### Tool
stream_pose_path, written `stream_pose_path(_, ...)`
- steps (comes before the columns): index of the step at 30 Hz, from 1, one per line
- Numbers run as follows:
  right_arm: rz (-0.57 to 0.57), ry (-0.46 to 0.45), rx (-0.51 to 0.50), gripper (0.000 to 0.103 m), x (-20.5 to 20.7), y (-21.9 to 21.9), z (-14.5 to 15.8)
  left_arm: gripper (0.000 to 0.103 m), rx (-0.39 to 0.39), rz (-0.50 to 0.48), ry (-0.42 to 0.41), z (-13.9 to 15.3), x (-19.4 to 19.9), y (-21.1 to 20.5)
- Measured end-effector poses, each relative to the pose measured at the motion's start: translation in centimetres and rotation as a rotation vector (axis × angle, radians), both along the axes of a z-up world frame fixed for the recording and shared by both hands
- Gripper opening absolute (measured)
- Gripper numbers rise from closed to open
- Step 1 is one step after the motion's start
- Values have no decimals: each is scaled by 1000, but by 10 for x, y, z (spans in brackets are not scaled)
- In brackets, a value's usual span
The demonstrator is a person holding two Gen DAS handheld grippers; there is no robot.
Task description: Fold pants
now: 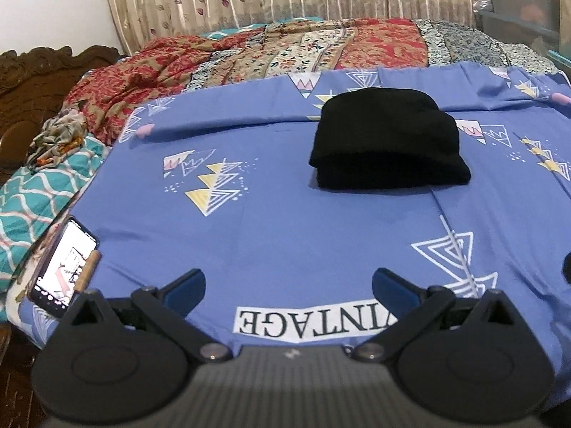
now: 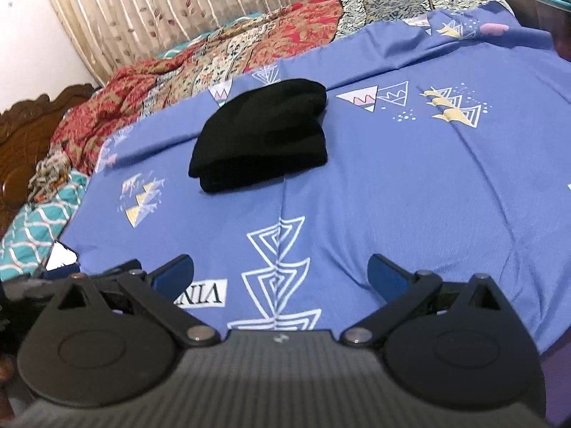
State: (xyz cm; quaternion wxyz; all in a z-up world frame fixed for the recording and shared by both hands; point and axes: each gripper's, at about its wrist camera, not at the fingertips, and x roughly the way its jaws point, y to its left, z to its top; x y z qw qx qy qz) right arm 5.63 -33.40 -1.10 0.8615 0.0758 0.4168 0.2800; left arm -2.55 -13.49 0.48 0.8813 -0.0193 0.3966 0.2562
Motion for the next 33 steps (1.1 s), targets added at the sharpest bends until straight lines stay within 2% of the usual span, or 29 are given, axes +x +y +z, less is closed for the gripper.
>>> stream_pose_path(8, -1, 31, -11, 103, -6, 6, -7, 103, -27, -11, 46, -5, -4, -5)
stream_pose_path(13, 13, 75, -28, 103, -8, 11, -17, 103, -90, -46, 83, -12, -6, -12)
stream_pose_path(21, -73, 82, -90, 103, -4, 3, -26, 103, -135, -94, 114, -18, -6, -27)
stream_pose_path(33, -91, 109, -100, 103, -1, -3, -33, 103, -145, -113, 165, -26, -4, -37)
